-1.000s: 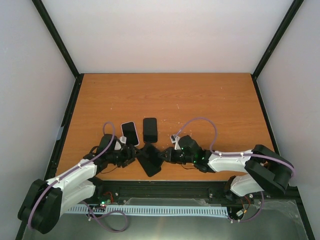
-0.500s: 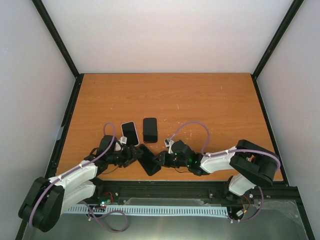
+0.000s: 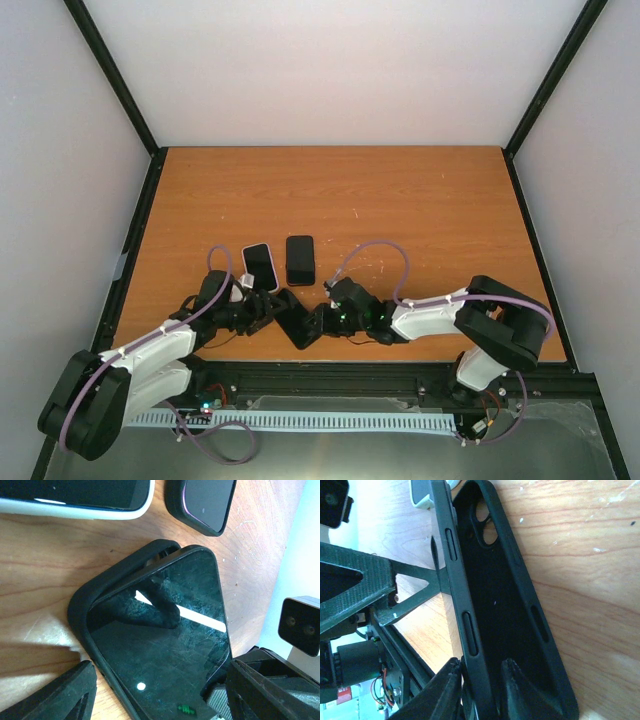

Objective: Put the phone into the phone case

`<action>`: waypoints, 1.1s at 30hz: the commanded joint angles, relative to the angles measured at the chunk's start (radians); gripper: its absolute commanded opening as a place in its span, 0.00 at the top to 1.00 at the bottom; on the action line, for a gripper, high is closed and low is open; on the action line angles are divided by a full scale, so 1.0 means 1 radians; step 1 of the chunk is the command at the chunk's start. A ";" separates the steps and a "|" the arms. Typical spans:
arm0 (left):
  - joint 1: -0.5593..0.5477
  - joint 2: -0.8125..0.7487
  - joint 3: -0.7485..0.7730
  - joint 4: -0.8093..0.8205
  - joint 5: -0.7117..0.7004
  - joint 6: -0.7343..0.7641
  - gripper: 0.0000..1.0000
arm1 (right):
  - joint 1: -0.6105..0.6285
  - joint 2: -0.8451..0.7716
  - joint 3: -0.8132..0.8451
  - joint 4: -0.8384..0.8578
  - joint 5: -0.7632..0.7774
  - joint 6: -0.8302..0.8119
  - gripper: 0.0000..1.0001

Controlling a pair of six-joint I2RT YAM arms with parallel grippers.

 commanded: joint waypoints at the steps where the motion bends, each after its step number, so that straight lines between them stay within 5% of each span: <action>1: 0.002 -0.002 0.024 0.027 -0.011 0.022 0.28 | 0.015 -0.003 0.062 -0.156 0.008 -0.064 0.75; 14: 0.002 -0.006 0.057 -0.022 -0.052 0.065 0.33 | 0.012 -0.044 0.178 -0.449 0.062 -0.306 0.48; 33: 0.002 0.050 0.054 -0.019 -0.076 0.086 0.48 | -0.049 0.136 0.253 -0.338 -0.063 -0.459 0.24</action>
